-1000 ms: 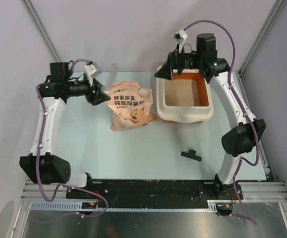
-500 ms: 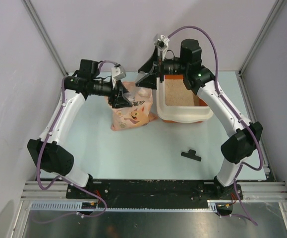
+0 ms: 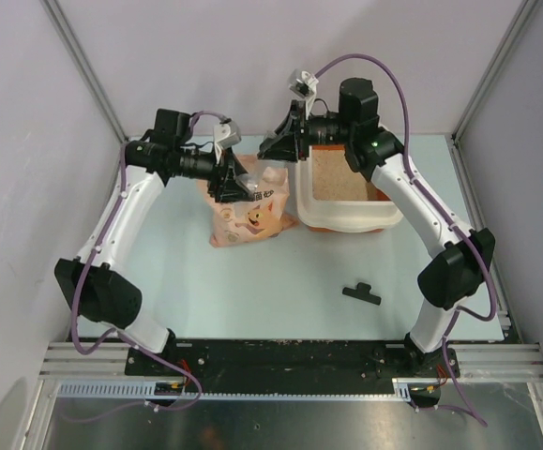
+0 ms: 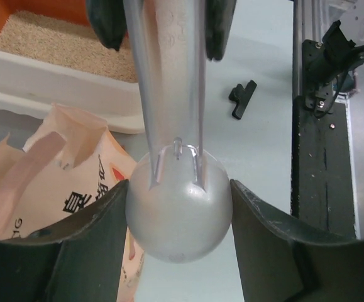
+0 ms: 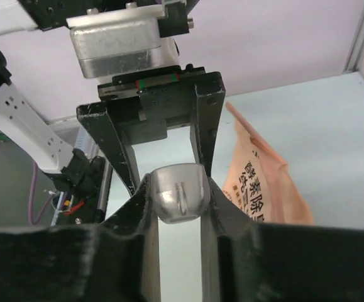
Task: Fill the litter box with clean litter
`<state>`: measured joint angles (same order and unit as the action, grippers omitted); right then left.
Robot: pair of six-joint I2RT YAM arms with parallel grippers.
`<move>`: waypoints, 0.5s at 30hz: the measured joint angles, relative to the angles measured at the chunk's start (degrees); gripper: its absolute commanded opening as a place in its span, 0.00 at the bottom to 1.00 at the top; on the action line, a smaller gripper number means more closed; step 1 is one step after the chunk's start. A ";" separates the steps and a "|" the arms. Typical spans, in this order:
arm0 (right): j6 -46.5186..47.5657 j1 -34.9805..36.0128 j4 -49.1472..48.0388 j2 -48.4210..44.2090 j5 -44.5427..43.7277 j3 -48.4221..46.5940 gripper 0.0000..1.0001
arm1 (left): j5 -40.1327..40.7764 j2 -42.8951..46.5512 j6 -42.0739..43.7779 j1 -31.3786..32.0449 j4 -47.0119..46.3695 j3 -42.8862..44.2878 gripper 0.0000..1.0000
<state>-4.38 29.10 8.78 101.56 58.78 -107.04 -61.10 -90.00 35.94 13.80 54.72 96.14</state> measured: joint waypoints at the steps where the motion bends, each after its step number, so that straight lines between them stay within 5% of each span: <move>1: 0.11 -0.09 -0.17 0.00 0.09 0.02 0.00 | -0.37 -0.20 -0.22 0.24 0.31 0.11 0.56; 5: -1.66 -1.03 -0.79 0.00 -1.31 0.39 0.00 | 5.81 -0.50 -2.69 2.08 -2.38 1.01 0.76; 8: -4.57 -2.16 -0.90 -0.70 -8.02 1.49 0.00 | 15.63 0.98 -5.64 4.48 -9.92 -0.92 0.81; 15: -17.57 -4.63 1.53 -5.01 -34.82 3.56 0.00 | 38.40 14.95 -3.91 11.45 -35.82 -20.52 0.82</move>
<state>-21.96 24.47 10.31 96.55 23.97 -103.48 -22.70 -75.05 32.03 25.26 18.90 75.61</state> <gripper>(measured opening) 0.326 0.814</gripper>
